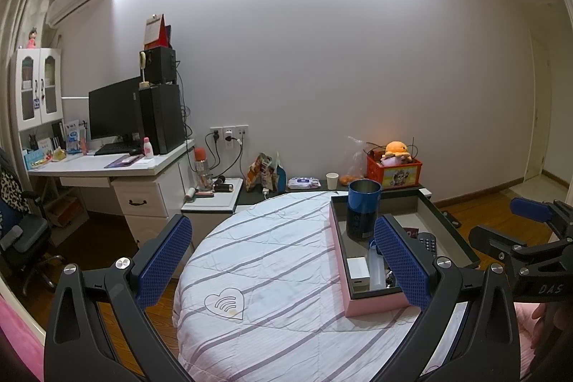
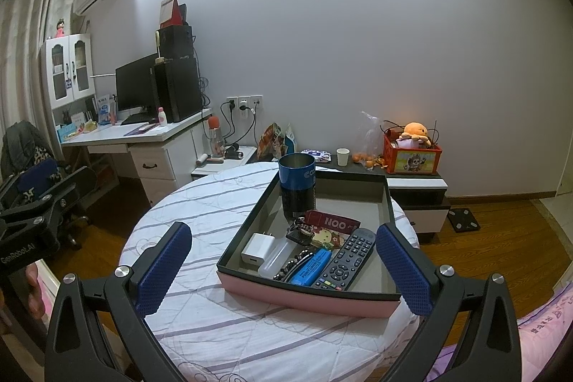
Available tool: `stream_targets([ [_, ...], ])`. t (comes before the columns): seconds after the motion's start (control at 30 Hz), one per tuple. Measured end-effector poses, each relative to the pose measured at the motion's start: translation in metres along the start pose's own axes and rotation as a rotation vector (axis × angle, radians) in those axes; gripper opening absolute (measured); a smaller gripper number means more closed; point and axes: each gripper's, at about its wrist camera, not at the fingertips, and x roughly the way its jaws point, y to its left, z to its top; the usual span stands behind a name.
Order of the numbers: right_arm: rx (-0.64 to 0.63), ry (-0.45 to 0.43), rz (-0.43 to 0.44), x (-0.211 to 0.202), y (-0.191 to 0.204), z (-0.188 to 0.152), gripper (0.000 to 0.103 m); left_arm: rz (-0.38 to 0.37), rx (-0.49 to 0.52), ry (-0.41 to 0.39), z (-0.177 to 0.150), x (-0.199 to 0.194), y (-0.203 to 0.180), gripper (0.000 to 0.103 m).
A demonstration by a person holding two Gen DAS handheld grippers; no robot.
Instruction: Organize rigid objects
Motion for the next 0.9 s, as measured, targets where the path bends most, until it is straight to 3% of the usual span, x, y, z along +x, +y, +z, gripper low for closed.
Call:
stream_targets([
  [0.9,-0.005,0.018,0.004,0.0065,0.0006,-0.001,0.103,-0.003,0.006,0.009,-0.0014,-0.0018,0.0077,0.103],
])
